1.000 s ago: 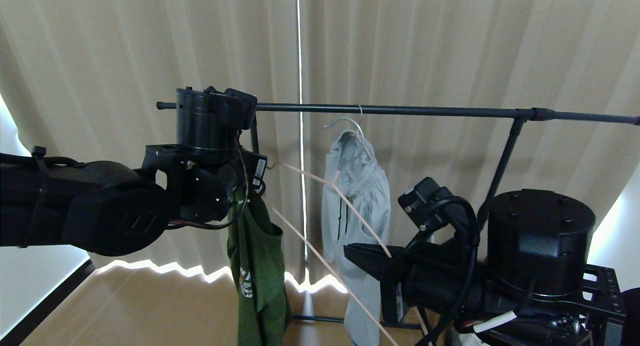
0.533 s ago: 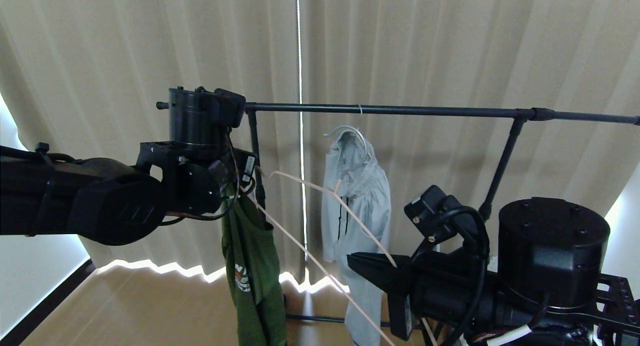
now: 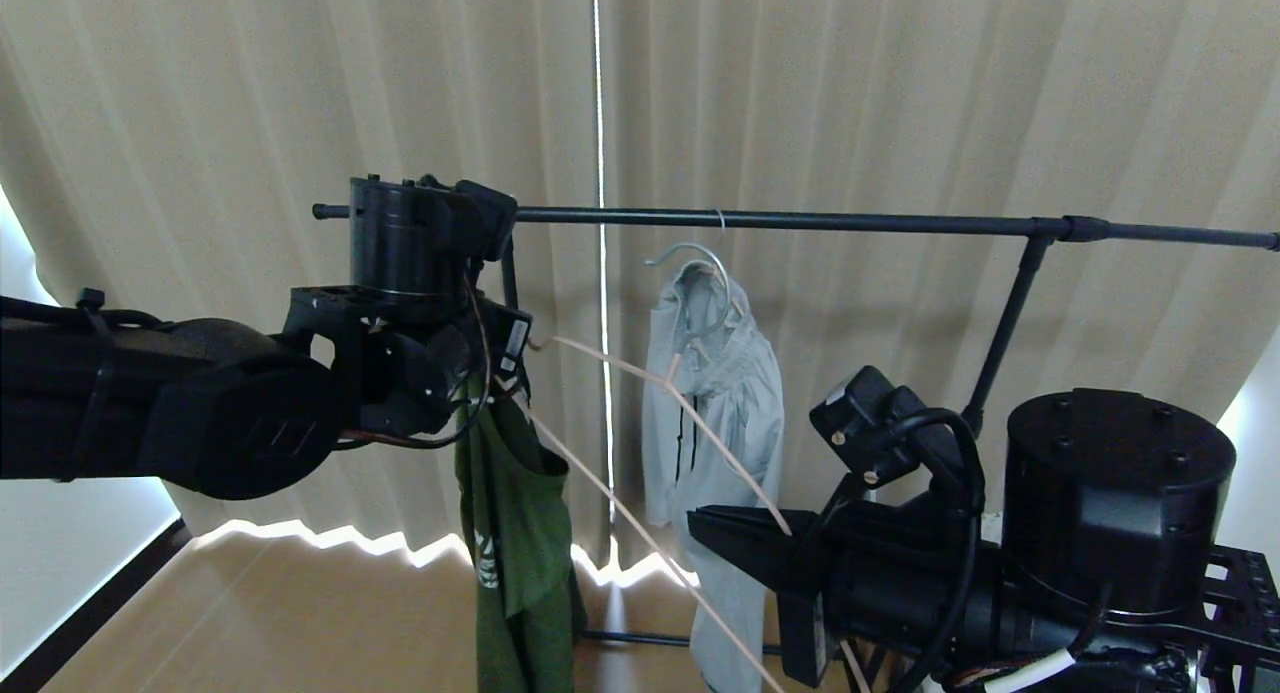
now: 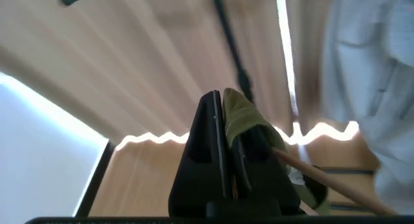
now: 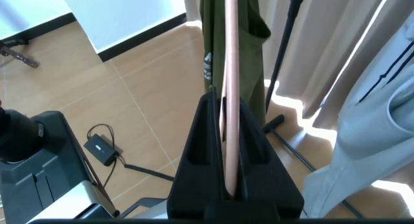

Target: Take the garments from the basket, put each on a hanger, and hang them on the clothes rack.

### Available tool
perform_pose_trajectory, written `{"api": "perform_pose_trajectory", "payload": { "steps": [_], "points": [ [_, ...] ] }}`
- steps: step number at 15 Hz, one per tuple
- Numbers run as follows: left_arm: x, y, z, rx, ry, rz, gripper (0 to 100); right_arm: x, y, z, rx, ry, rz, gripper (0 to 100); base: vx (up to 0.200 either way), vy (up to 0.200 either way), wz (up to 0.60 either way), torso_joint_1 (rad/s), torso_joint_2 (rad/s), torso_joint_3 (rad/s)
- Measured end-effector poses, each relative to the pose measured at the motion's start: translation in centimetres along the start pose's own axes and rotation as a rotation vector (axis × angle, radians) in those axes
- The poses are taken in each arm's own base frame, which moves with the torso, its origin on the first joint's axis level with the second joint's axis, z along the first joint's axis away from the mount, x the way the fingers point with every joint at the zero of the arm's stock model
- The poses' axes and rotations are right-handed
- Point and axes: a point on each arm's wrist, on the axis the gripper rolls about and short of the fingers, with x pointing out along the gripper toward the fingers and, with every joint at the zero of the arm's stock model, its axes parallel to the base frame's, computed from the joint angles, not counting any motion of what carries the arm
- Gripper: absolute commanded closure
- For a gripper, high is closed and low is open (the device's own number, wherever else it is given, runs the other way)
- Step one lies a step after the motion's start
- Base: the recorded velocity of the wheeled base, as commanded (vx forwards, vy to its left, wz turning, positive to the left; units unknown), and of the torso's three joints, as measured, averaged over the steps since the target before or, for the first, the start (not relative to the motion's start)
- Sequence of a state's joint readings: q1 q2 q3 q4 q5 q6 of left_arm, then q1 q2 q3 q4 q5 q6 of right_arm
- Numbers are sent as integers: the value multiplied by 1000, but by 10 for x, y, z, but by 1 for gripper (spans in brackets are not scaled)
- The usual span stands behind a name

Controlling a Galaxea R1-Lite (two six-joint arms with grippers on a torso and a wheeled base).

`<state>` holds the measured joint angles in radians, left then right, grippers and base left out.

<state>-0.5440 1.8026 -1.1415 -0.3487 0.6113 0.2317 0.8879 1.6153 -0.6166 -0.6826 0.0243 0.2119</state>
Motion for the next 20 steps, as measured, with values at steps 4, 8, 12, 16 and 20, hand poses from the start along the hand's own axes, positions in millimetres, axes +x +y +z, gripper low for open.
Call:
{"api": "perform_pose_trajectory", "payload": {
  "steps": [4, 8, 12, 16, 20],
  "points": [
    [-16, -3, 3, 49, -68, -199, 100, 0, 0, 0, 0, 0, 0, 100, 0, 0, 0, 0, 0, 0],
    [-40, -2, 6, 68, -147, -390, 100, 4, -4, 1, 6, 7, 13, 100, 0, 0, 0, 0, 0, 0],
    [-65, -4, 15, 69, -237, -541, 100, 16, -15, 4, 18, 8, -19, 100, 0, 0, 0, 0, 0, 0],
    [-82, -3, 26, 50, -326, -580, 100, 31, -30, 11, 39, -6, -66, 100, 0, 0, 0, 0, 0, 0],
    [-88, -1, 24, 20, -386, -573, 100, 39, -43, 14, 54, -13, -108, 100, 0, 0, 0, 0, 0, 0]
  ]
}}
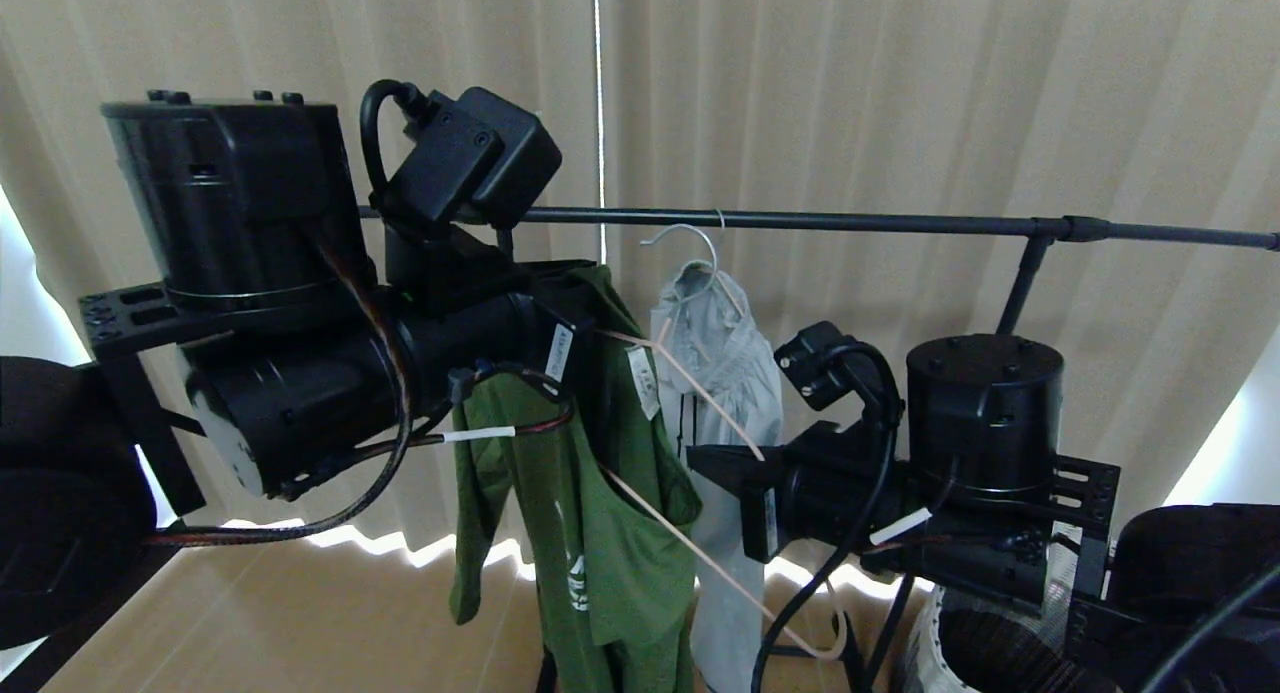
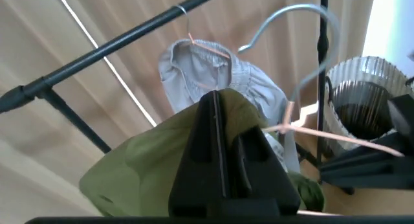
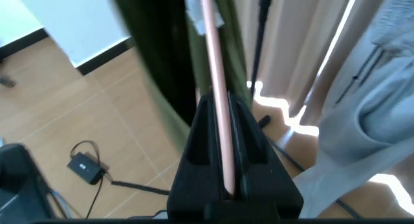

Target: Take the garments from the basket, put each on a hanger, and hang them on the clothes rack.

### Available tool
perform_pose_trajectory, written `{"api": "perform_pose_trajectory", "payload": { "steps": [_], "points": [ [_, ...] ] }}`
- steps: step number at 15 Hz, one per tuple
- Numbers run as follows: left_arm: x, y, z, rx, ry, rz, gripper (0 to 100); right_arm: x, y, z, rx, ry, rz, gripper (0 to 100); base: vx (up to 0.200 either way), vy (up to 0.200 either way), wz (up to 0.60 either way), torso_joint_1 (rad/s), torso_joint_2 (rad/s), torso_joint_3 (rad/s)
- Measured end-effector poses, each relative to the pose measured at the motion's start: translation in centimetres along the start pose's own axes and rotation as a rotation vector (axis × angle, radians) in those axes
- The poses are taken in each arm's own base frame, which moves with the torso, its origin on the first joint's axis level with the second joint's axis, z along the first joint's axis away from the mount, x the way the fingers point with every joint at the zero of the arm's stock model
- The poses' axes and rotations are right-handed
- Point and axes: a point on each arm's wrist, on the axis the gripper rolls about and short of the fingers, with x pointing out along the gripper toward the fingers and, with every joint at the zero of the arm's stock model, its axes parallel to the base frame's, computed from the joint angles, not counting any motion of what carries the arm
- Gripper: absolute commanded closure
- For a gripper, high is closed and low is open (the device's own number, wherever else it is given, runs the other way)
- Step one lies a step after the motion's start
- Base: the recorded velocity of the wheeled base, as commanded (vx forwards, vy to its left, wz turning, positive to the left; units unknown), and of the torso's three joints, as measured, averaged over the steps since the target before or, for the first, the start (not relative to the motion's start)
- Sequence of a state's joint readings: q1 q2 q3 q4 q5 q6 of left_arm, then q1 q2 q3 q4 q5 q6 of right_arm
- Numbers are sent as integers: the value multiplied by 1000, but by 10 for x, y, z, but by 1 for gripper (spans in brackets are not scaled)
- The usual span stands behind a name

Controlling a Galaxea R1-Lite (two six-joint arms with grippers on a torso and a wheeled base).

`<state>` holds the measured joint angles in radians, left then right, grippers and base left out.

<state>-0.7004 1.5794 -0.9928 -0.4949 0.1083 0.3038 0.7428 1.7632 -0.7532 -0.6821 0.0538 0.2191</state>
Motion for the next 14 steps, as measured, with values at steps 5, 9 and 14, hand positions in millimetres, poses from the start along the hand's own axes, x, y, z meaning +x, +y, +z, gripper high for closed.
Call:
{"api": "perform_pose_trajectory", "payload": {
  "steps": [5, 9, 14],
  "points": [
    [-15, -3, -16, 23, 47, -15, 100, -1, -5, 12, 4, -45, -16, 100, 0, 0, 0, 0, 0, 0],
    [-23, -6, -28, 45, 85, -26, 100, -7, -3, 19, -3, -74, -11, 100, 0, 0, 0, 0, 0, 0],
    [-27, -11, -35, 52, 107, -44, 100, -20, 1, 27, -12, -107, 0, 100, 0, 0, 0, 0, 0, 0]
  ]
}}
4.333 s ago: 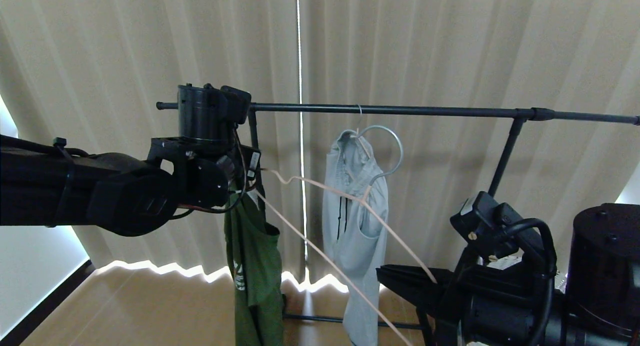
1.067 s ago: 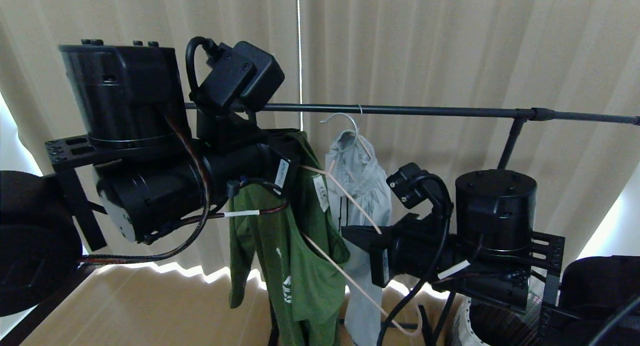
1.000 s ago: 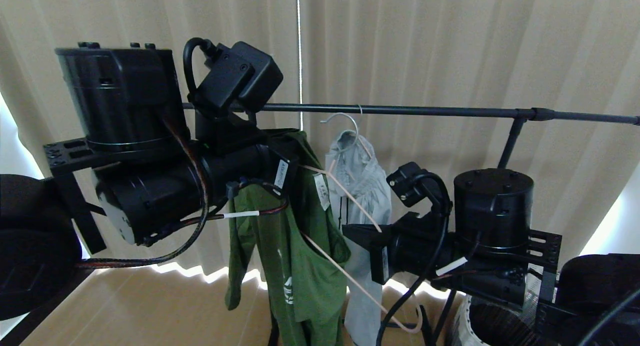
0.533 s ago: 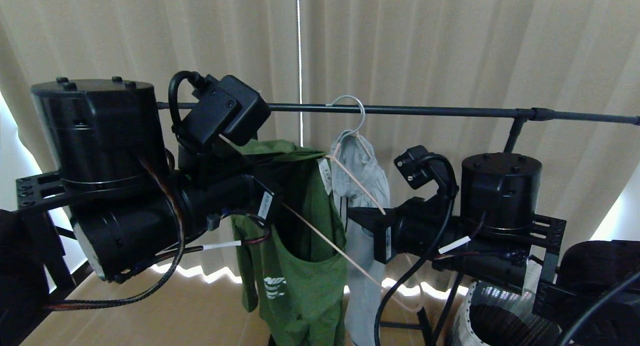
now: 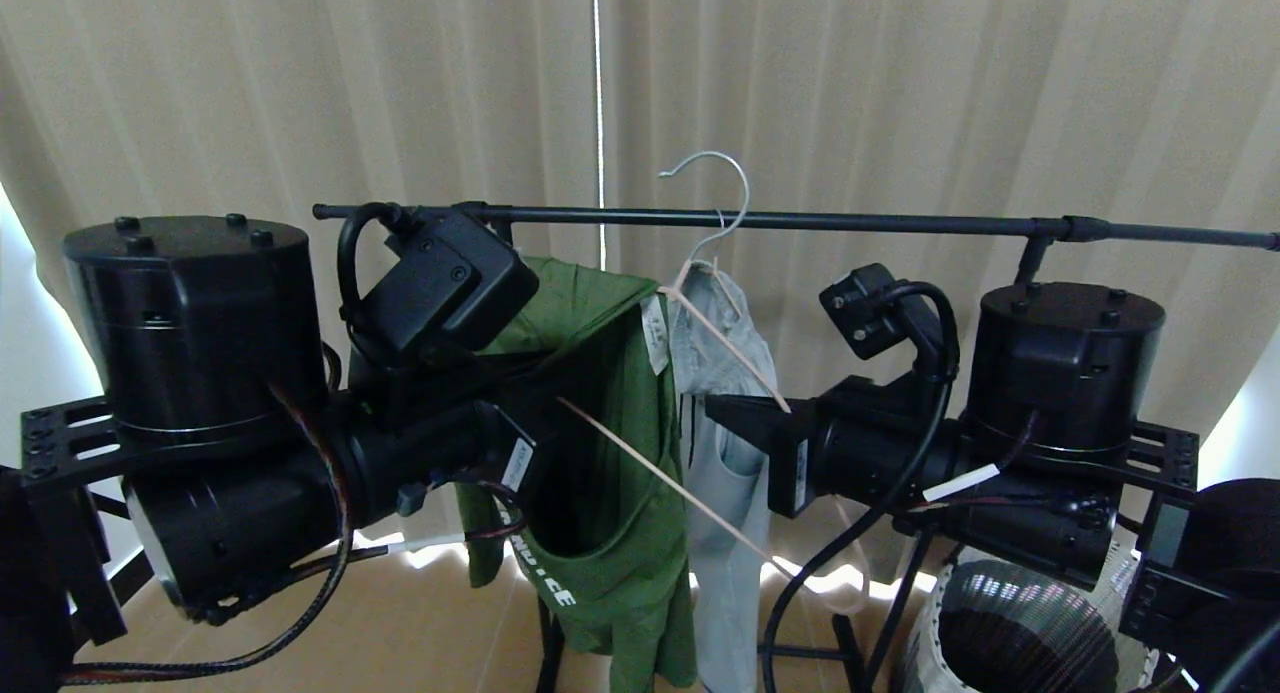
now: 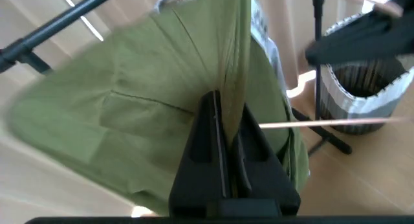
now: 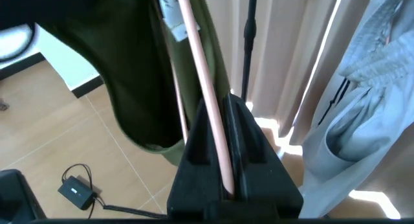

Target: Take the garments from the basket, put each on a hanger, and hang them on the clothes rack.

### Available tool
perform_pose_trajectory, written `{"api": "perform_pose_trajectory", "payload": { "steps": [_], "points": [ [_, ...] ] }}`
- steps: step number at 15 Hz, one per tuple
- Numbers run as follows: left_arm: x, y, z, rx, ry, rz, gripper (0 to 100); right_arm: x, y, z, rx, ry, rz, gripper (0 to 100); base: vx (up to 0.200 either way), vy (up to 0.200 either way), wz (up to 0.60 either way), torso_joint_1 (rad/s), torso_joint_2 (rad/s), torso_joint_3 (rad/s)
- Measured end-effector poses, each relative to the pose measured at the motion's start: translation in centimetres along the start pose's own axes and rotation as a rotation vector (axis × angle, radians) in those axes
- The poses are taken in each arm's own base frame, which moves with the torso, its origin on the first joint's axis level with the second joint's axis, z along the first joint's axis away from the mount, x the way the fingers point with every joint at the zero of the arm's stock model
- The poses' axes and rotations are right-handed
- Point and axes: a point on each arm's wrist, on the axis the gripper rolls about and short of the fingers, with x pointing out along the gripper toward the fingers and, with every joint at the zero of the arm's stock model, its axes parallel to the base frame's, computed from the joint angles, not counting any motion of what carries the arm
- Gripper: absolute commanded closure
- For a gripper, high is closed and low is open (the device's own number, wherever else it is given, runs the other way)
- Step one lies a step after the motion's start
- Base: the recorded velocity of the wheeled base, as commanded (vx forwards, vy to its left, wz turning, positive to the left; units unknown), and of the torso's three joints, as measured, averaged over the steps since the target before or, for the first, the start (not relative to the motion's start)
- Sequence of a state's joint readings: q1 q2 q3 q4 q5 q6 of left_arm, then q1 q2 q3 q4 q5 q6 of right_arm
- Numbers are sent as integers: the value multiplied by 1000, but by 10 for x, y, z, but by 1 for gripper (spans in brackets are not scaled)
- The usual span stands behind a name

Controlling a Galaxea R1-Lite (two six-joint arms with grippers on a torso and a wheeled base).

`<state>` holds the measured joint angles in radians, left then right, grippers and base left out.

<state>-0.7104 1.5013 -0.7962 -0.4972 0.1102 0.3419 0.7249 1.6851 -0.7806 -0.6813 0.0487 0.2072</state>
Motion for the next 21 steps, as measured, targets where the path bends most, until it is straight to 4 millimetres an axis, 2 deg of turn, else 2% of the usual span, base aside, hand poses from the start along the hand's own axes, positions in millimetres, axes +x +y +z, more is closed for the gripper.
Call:
{"api": "perform_pose_trajectory", "payload": {
  "steps": [1, 5, 9, 13, 15, 17, 21],
  "points": [
    [-1, -1, 0, 1, 0, -3, 0, -2, 0, 1, -1, -5, 1, 100, 0, 0, 0, 0, 0, 0],
    [-7, -5, 0, 4, -6, -18, 0, -5, 1, 3, -3, -15, 3, 100, 0, 0, 0, 0, 0, 0],
    [-28, -6, -11, 77, 1, -22, 0, -15, 2, 8, -50, -30, 2, 100, 0, 0, 0, 0, 0, 0],
    [-48, 8, -14, 135, -13, 43, 0, -28, -8, 13, -158, -43, -32, 100, 0, 0, 0, 0, 0, 0],
    [-52, 21, -11, 202, -37, 109, 0, -35, -16, 9, -219, 53, -60, 100, 0, 0, 0, 0, 0, 0],
    [-54, 30, -8, 266, -60, 163, 0, -41, -17, 16, -231, 69, -31, 100, 0, 0, 0, 0, 0, 0],
    [-55, 35, 1, 325, -139, 94, 0, -49, -14, 29, -240, 54, 16, 100, 0, 0, 0, 0, 0, 0]
  ]
}}
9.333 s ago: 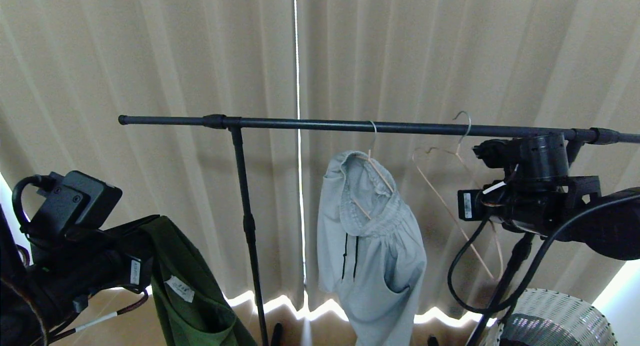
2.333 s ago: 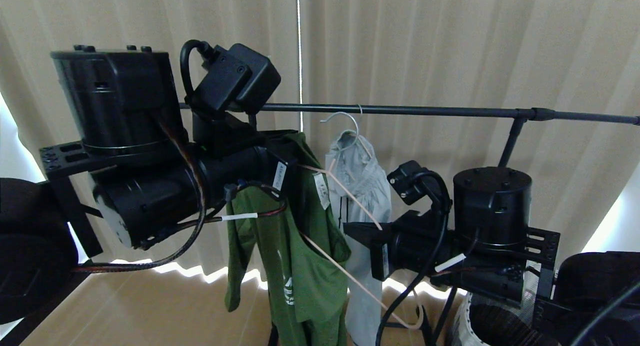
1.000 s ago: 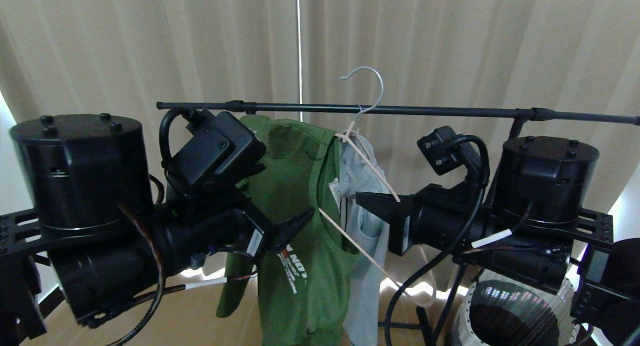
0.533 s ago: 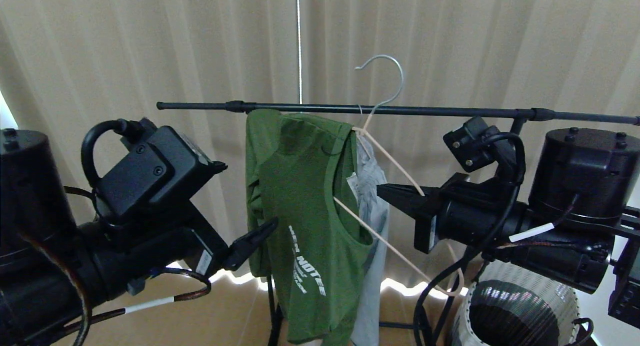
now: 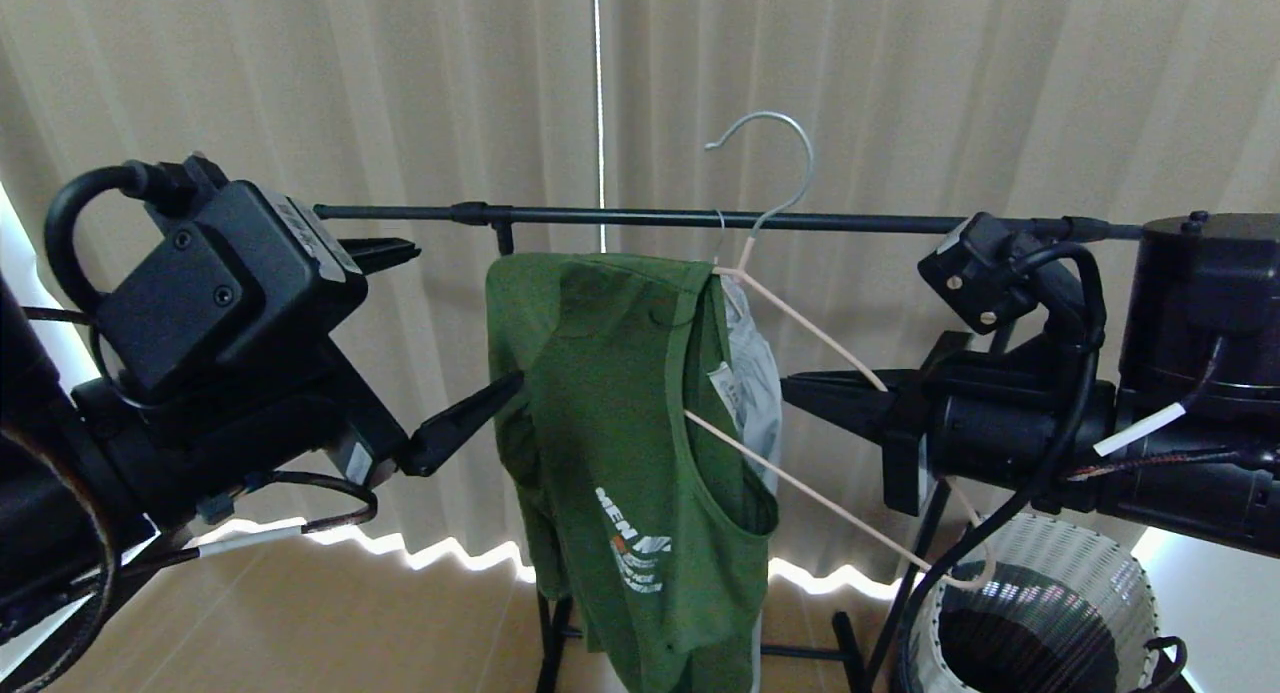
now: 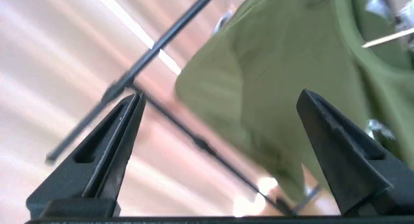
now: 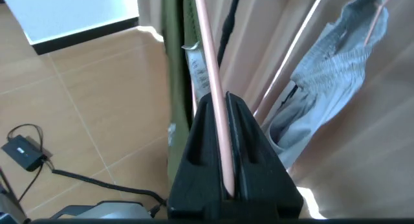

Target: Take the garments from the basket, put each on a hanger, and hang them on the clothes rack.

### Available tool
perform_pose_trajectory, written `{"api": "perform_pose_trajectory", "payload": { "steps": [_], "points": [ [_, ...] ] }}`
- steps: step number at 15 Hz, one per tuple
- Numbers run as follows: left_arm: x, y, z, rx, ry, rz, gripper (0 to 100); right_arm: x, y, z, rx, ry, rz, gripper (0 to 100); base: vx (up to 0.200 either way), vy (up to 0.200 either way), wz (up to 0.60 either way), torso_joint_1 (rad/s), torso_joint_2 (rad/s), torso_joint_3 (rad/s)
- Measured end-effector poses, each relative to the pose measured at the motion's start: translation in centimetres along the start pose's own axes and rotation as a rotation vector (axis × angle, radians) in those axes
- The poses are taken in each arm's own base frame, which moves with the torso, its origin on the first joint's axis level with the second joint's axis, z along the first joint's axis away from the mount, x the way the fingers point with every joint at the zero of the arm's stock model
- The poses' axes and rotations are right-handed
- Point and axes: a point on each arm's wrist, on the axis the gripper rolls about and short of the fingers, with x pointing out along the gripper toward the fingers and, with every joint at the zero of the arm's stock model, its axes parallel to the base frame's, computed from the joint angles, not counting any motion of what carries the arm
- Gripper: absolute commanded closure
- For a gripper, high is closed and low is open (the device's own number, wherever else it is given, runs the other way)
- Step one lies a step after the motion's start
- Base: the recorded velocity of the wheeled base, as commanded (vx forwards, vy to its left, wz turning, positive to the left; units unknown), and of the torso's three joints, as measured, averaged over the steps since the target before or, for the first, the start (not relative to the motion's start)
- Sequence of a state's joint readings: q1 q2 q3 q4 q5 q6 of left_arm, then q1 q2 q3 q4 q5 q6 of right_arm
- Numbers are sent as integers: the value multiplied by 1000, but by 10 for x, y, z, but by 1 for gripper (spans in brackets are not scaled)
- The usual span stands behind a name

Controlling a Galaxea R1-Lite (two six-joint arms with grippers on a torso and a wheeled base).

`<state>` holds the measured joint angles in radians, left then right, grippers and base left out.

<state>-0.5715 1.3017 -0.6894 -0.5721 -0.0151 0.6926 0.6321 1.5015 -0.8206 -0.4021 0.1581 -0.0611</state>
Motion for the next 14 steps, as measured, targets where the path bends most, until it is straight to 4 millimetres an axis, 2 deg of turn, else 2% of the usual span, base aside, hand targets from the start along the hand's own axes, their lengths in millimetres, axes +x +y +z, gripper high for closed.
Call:
{"api": "perform_pose_trajectory", "payload": {
  "steps": [4, 8, 11, 14],
  "points": [
    [13, 4, 0, 61, -63, -78, 0, -1, 2, 0, -33, -6, 69, 100, 0, 0, 0, 0, 0, 0],
    [40, 5, -2, 137, -50, -95, 0, 0, 5, 0, -38, -6, 96, 100, 0, 0, 0, 0, 0, 0],
    [57, 9, -11, 207, -13, -86, 0, -1, 12, -2, -45, 0, 130, 100, 0, 0, 0, 0, 0, 0],
    [65, 12, -20, 236, 17, -82, 0, 0, 20, -8, -92, 17, 159, 100, 0, 0, 0, 0, 0, 0]
  ]
}}
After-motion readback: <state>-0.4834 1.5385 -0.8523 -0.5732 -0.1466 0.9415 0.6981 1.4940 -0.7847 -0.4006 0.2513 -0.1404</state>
